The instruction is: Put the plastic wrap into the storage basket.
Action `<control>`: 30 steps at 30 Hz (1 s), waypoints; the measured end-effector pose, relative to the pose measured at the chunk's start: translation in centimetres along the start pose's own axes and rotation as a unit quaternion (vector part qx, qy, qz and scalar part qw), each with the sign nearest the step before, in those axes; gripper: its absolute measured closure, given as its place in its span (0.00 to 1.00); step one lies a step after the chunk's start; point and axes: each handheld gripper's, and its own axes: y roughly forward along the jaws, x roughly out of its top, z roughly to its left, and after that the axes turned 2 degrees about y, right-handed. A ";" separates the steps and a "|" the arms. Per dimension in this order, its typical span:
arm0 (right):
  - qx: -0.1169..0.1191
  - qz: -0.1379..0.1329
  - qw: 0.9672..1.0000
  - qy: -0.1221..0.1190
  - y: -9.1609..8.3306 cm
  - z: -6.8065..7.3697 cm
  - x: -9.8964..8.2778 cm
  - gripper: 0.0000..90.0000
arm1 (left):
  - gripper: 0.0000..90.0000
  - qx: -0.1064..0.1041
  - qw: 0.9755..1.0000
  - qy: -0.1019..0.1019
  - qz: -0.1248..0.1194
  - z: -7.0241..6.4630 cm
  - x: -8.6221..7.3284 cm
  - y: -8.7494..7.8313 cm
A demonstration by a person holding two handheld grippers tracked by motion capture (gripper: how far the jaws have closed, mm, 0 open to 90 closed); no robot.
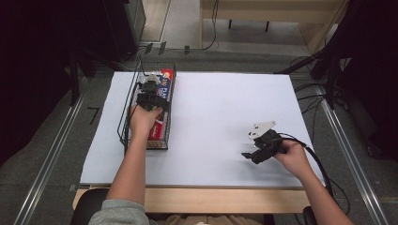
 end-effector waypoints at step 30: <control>0.010 -0.015 1.000 0.017 -0.2 0.0 0.0 0.23 | 0.32 -0.139 0.968 0.197 -0.064 -4.0 -6.0 -6.9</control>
